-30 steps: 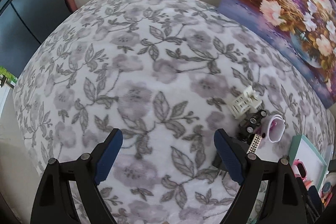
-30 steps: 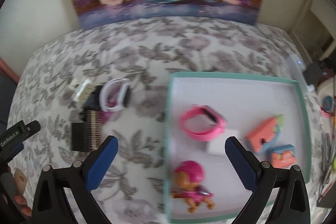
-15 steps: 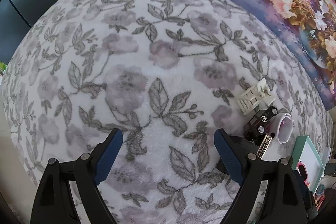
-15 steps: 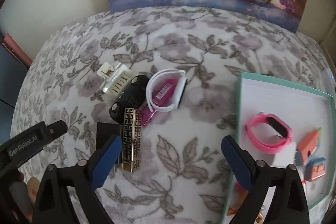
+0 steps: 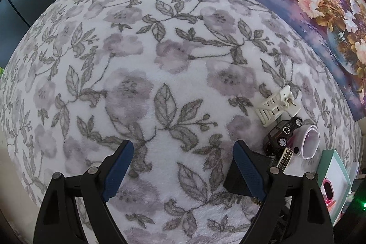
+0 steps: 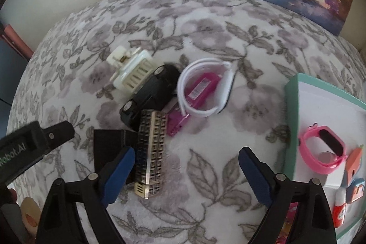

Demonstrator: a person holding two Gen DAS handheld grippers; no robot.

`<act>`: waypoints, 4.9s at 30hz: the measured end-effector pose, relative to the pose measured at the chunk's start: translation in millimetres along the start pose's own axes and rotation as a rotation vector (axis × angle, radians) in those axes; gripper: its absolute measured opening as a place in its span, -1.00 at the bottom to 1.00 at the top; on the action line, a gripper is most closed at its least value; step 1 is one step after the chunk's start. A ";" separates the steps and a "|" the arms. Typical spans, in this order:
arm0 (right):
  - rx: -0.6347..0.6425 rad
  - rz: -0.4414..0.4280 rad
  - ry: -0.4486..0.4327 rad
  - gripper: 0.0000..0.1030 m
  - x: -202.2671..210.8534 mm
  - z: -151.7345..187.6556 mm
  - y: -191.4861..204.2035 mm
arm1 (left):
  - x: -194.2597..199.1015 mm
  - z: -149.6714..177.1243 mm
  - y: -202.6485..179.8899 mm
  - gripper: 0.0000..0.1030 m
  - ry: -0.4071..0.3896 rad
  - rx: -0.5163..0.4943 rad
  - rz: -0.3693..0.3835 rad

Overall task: Organize rigid objects
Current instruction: 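Move both open grippers back toward the remaining items on the bed, then grasp the gold-patterned bar with the right gripper while the left gripper grasps the black charger block, then carry the black charger block and gold bar over the tray with both grippers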

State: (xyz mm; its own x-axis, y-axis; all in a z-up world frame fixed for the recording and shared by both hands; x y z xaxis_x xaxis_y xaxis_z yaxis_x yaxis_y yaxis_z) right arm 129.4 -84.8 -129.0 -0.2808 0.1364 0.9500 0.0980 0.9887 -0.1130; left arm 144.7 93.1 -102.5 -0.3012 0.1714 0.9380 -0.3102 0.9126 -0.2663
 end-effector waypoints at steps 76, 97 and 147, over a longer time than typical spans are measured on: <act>-0.210 -0.123 0.032 -0.68 12.0 -1.1 -87.9 | -52.8 52.7 -78.9 -0.18 0.081 -0.315 0.006; -0.271 -0.115 -0.148 -0.68 96.8 -18.2 -126.2 | 77.2 15.5 -109.8 -0.18 -0.192 -0.336 0.174; -0.523 0.245 0.097 -0.67 60.1 117.7 -316.1 | 36.7 216.7 -267.7 -0.18 0.160 -0.772 0.290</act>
State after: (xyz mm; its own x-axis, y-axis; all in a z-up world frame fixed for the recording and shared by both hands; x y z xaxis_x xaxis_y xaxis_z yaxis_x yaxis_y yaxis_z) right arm -30.8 -381.9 -70.4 -0.1038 0.3266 0.9394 0.6142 0.7640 -0.1978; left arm 21.3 -225.4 -44.8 -0.1240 0.4357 0.8915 0.4815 0.8120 -0.3299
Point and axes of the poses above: each gripper's, at about its wrist camera, not at the fingertips, and x roughly against the way its jaws point, y to its left, z to its underside, the point moved 3 cm from there along -x, roughly the way its jaws point, and after that the axes turned 13 degrees about z, right-handed, at the moved point
